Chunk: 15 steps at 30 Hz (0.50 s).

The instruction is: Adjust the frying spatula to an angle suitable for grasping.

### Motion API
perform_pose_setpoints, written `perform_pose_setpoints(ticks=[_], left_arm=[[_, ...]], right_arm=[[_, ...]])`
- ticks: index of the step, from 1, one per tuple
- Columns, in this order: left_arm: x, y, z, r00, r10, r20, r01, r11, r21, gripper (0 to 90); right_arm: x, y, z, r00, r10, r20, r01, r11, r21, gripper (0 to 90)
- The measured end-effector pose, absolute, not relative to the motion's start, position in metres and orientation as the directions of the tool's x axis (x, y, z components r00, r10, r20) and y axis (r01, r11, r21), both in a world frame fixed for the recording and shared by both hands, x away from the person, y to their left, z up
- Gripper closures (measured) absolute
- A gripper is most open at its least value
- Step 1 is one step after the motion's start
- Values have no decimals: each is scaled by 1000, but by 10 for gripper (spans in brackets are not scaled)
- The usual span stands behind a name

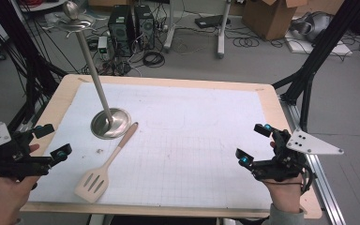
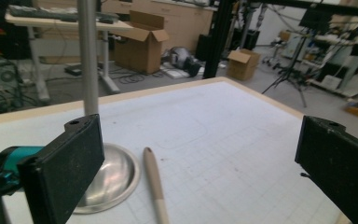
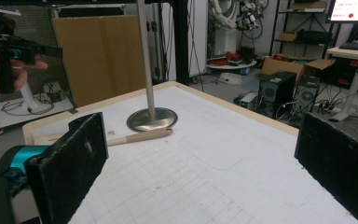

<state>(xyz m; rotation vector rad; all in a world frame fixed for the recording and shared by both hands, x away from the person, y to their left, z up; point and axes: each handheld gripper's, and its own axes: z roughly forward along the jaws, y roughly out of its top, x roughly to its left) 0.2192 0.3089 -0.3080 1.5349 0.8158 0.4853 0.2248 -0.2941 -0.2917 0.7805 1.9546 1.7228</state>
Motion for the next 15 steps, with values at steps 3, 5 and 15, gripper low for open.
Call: perform_pose_setpoints(ticks=[3,5,15], left_arm=[[221,309,-311,663,725,-188,232,39,972,17],[223,309,-312,663,722,-196,233,49,971,17],[224,305,-312,649,754,-100,175,-20,984,81]], right_arm=[[225,-294,-292,-757,651,53,133,74,988,14],[225,-293,-292,-758,650,55,137,75,988,14],[226,-293,-295,-757,650,67,162,88,983,15]])
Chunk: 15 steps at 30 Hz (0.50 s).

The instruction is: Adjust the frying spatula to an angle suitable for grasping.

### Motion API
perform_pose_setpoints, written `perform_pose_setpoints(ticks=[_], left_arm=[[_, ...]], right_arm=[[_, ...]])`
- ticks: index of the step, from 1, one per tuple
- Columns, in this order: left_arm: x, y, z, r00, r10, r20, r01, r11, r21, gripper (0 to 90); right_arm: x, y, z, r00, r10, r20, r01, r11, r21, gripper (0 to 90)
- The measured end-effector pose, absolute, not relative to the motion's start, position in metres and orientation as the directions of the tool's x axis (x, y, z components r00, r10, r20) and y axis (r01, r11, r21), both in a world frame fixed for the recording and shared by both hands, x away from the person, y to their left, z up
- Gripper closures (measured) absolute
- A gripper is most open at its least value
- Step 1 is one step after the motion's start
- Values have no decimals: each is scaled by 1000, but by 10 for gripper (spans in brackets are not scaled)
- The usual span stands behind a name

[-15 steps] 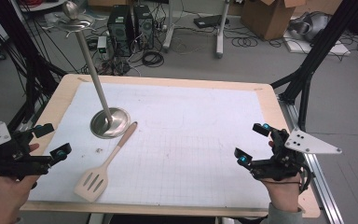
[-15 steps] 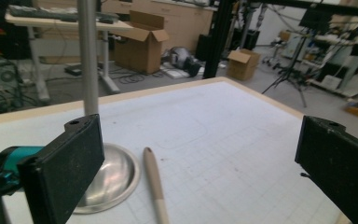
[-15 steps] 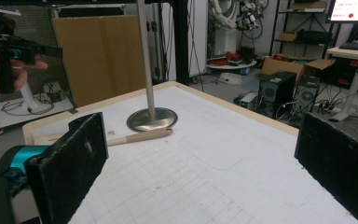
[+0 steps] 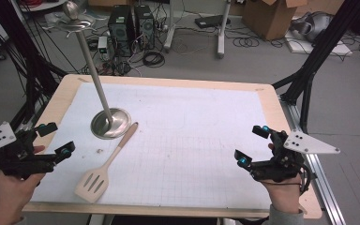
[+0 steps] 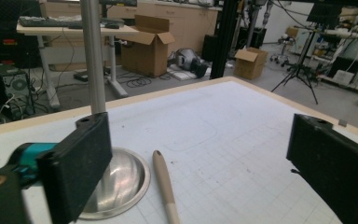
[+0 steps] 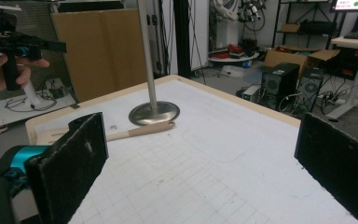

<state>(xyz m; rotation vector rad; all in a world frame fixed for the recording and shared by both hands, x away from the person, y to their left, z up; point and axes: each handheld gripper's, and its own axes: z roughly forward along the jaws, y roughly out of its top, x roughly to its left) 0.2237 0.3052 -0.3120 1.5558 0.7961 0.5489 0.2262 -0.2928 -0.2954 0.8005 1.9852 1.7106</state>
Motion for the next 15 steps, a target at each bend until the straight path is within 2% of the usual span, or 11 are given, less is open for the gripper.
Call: perform_pose_setpoints(ticks=[3,5,6,7,10,15], left_arm=[[223,305,-312,646,758,-87,168,-30,985,173],[223,305,-313,635,770,-63,158,-49,986,196],[223,305,-313,633,772,-58,157,-54,986,257],[223,305,-314,628,776,-50,156,-63,986,257],[223,304,-315,598,801,-23,147,-82,986,388],[224,304,-320,555,832,-3,150,-97,984,467]], right_arm=[[226,-293,-297,-753,653,79,178,87,980,15],[226,-292,-297,-755,652,76,176,90,980,14],[227,-292,-298,-755,651,75,176,92,980,14],[227,-292,-298,-755,651,75,176,92,980,14],[228,-290,-300,-758,648,71,181,104,978,14],[229,-289,-301,-759,647,74,191,112,975,14]])
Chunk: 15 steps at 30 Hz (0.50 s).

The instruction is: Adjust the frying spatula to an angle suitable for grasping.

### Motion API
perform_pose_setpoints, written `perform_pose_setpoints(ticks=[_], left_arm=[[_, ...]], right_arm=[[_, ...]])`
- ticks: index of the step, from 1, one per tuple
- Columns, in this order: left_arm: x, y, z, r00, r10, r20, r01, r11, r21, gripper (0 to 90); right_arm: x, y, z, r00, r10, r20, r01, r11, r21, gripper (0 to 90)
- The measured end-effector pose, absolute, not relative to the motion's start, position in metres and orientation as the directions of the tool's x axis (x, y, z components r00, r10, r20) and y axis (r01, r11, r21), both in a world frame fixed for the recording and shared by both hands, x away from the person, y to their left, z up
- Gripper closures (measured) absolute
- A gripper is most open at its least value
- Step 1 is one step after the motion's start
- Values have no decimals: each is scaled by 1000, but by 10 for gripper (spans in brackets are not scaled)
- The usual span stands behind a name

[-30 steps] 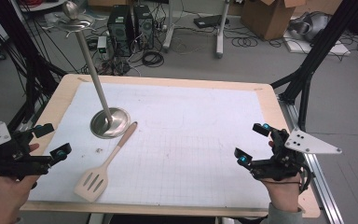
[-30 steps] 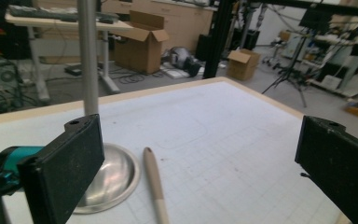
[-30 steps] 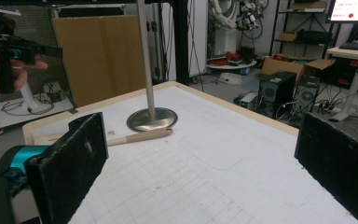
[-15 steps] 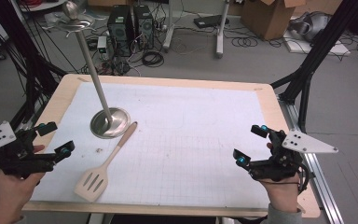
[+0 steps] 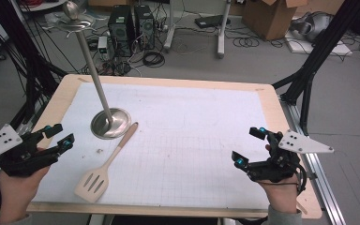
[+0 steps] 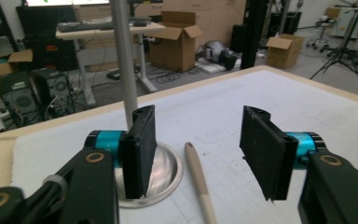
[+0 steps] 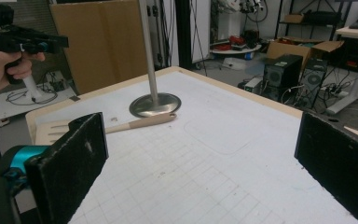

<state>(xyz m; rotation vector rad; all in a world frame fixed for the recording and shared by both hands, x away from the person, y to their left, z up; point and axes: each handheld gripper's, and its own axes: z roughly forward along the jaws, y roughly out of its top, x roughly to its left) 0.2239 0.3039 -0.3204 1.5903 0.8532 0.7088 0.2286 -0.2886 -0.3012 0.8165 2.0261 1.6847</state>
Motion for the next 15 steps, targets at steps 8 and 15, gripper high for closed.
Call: perform_pose_setpoints(ticks=[8,15], left_arm=[[228,296,-328,538,842,45,171,-162,972,626],[237,286,-338,565,824,50,196,-192,962,733]], right_arm=[[228,-287,-303,-766,639,76,202,126,971,15],[227,-284,-306,-778,625,69,211,157,965,15]])
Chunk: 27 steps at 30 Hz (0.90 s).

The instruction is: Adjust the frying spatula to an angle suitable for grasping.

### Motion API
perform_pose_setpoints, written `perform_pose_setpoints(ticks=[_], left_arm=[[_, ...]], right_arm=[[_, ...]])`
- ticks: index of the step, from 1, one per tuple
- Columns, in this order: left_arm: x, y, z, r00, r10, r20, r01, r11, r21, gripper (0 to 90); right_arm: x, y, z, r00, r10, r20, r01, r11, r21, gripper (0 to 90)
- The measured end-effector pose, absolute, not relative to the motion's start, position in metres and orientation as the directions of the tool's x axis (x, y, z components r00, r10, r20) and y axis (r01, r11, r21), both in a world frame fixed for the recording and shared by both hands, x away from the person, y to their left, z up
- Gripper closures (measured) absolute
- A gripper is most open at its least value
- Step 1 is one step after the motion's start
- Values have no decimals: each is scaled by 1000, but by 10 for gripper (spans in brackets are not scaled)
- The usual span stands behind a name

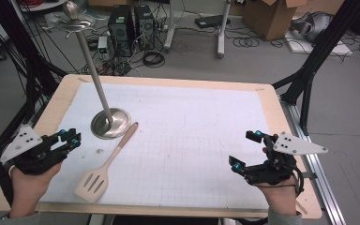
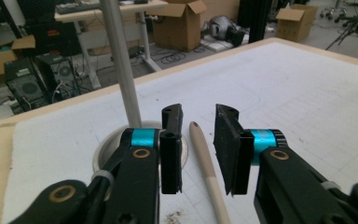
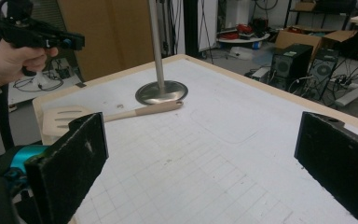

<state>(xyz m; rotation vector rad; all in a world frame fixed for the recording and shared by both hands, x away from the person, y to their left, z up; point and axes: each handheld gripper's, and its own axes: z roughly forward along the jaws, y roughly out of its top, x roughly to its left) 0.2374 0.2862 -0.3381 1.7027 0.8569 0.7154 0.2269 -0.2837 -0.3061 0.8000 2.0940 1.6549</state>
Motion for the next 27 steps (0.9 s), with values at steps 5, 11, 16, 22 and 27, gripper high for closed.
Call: perform_pose_setpoints(ticks=[5,11,16,22,27], left_arm=[[246,281,-349,593,805,22,223,-191,956,773],[253,277,-358,581,814,12,249,-192,949,879],[259,272,-362,590,807,3,266,-198,943,891],[266,266,-370,603,798,-12,290,-205,935,896],[271,258,-375,603,797,-23,319,-215,923,896]], right_arm=[[225,-282,-307,-792,608,55,202,175,964,14],[222,-283,-308,-785,617,52,207,183,961,14],[220,-285,-308,-781,622,46,199,179,964,14],[216,-290,-308,-775,630,49,205,178,962,14],[214,-292,-307,-774,632,47,200,173,964,14]])
